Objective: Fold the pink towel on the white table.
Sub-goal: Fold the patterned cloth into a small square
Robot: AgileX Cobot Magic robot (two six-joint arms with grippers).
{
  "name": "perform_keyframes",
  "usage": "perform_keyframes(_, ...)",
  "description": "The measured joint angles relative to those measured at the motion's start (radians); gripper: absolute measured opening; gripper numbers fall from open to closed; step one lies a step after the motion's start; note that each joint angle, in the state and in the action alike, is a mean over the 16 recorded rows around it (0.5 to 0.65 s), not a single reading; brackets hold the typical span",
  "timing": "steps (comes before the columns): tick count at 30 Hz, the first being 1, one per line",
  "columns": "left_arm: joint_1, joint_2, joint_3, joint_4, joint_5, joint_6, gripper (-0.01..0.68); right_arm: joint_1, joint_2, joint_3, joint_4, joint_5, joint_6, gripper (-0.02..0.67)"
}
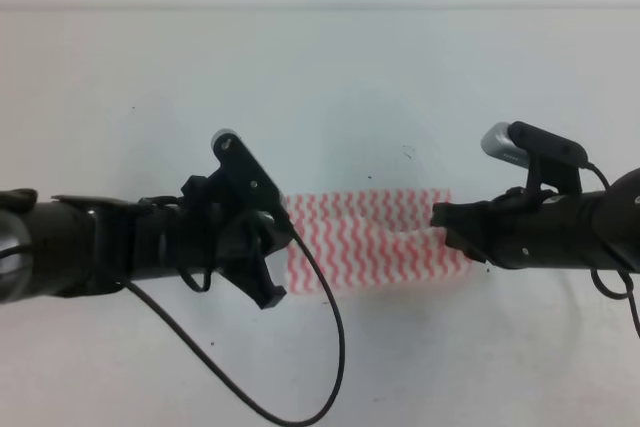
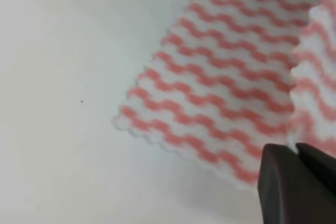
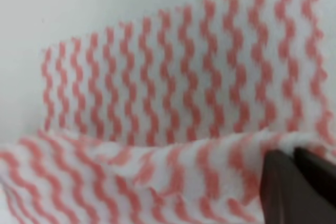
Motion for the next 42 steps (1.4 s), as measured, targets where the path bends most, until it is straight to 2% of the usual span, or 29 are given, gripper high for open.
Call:
perform_keyframes(21, 0.0, 0.084, -0.06, -0.003, -0.017, -0.037, 0.0, -0.001, 0.081, -0.061, -0.001, 0.001, 0.0, -0.002)
perform_keyframes(42, 0.0, 0.097, -0.123, -0.003, -0.066, -0.067, 0.0, -0.048, 0.113, -0.127, 0.0, 0.041, 0.001, -0.002)
